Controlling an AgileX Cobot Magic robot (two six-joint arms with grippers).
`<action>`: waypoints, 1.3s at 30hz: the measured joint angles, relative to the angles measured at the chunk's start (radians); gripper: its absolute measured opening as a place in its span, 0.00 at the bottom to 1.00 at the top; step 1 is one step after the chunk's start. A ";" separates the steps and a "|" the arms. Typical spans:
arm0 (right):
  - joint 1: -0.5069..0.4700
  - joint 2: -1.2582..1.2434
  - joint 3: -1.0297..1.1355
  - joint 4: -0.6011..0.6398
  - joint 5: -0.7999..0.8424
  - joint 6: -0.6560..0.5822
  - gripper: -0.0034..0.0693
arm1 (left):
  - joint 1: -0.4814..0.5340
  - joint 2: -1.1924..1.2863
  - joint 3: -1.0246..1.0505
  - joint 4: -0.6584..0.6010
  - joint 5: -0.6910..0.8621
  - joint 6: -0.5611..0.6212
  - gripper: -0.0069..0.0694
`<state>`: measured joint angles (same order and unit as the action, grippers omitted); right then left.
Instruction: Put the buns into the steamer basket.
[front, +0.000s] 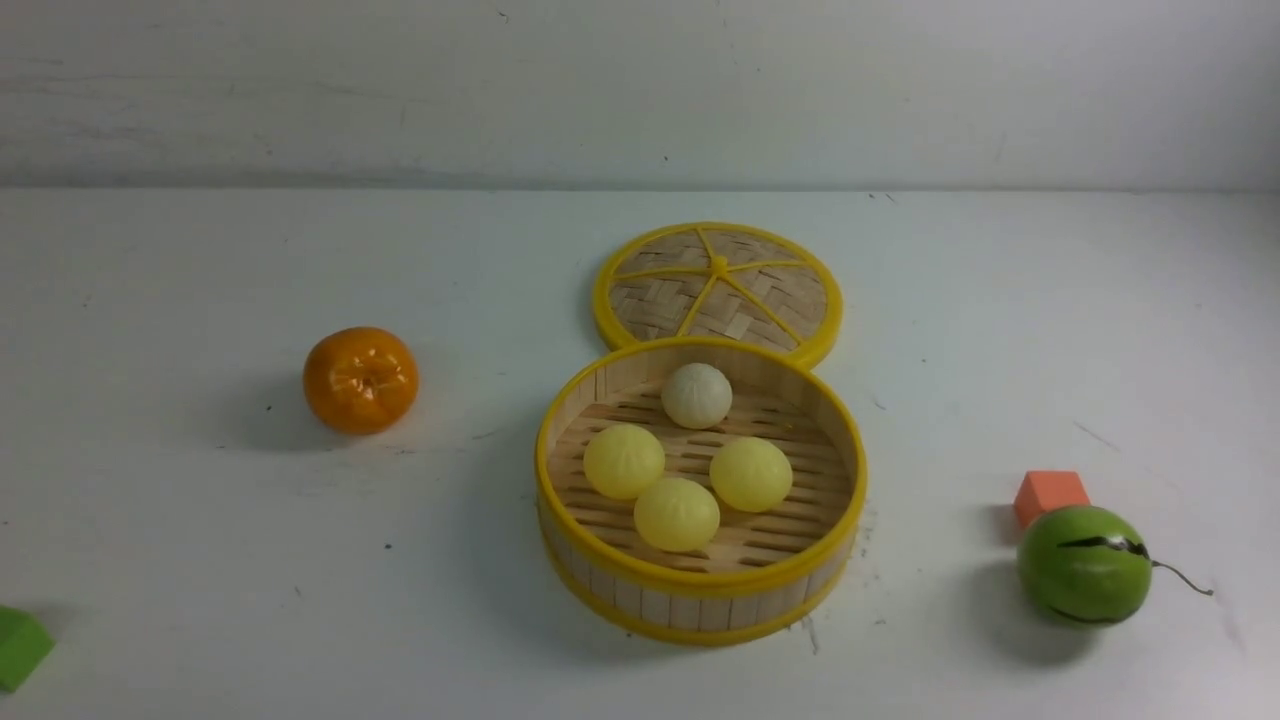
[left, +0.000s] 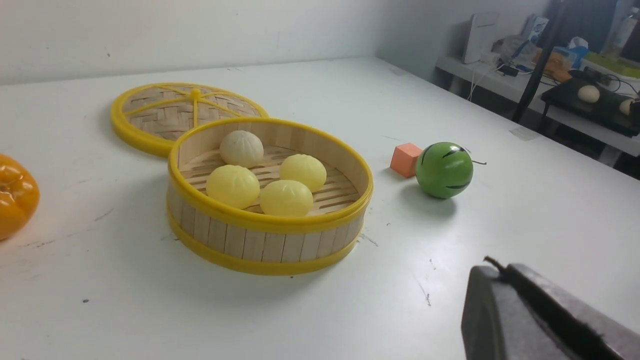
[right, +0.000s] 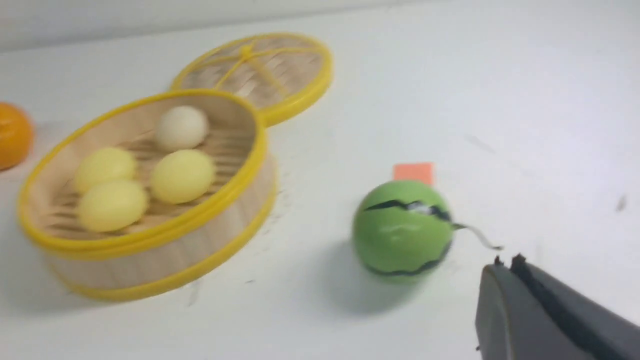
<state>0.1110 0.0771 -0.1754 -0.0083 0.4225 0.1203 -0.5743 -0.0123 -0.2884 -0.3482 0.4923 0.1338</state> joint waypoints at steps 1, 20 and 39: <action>-0.034 -0.040 0.080 0.008 -0.072 -0.041 0.02 | 0.000 0.000 0.000 0.000 0.000 0.000 0.07; -0.080 -0.087 0.195 0.032 -0.038 -0.021 0.02 | 0.000 0.000 0.000 0.000 0.003 0.000 0.08; -0.080 -0.087 0.195 0.032 -0.037 -0.015 0.04 | 0.000 0.000 0.000 0.007 0.003 0.000 0.10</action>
<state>0.0308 -0.0100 0.0194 0.0242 0.3858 0.1050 -0.5743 -0.0123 -0.2884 -0.3412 0.4958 0.1338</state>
